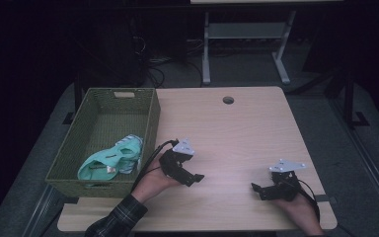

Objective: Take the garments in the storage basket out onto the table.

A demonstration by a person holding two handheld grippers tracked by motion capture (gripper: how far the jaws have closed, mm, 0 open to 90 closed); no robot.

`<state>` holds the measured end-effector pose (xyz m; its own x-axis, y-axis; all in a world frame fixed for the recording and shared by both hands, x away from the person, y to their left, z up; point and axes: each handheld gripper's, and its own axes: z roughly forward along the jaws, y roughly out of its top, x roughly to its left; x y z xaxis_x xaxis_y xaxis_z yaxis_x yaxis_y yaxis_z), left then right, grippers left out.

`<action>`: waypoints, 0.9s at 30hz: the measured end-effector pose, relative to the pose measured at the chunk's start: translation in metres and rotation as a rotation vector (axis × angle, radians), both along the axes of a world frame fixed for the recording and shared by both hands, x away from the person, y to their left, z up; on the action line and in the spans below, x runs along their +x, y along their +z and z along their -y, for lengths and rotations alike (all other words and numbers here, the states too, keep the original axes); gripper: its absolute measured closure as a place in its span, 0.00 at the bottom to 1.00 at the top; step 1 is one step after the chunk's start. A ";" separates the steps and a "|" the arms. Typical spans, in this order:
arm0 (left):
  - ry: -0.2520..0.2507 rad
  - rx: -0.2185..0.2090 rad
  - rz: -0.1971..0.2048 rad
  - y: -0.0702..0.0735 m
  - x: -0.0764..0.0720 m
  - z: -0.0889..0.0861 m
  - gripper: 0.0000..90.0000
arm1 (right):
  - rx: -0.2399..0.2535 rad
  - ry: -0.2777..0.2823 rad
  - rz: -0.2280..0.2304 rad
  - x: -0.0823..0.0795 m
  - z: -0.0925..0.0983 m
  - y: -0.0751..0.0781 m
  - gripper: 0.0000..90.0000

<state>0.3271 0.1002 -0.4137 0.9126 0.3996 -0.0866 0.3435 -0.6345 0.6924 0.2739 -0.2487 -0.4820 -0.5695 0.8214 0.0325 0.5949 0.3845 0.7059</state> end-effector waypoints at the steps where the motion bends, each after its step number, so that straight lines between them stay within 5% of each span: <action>1: -0.005 0.007 0.002 0.001 0.000 0.000 0.15 | 0.000 0.000 0.000 0.000 0.000 0.000 0.05; 27: -0.077 -0.036 -0.033 0.021 0.007 -0.003 0.15 | -0.002 0.006 0.001 0.000 0.000 0.000 0.04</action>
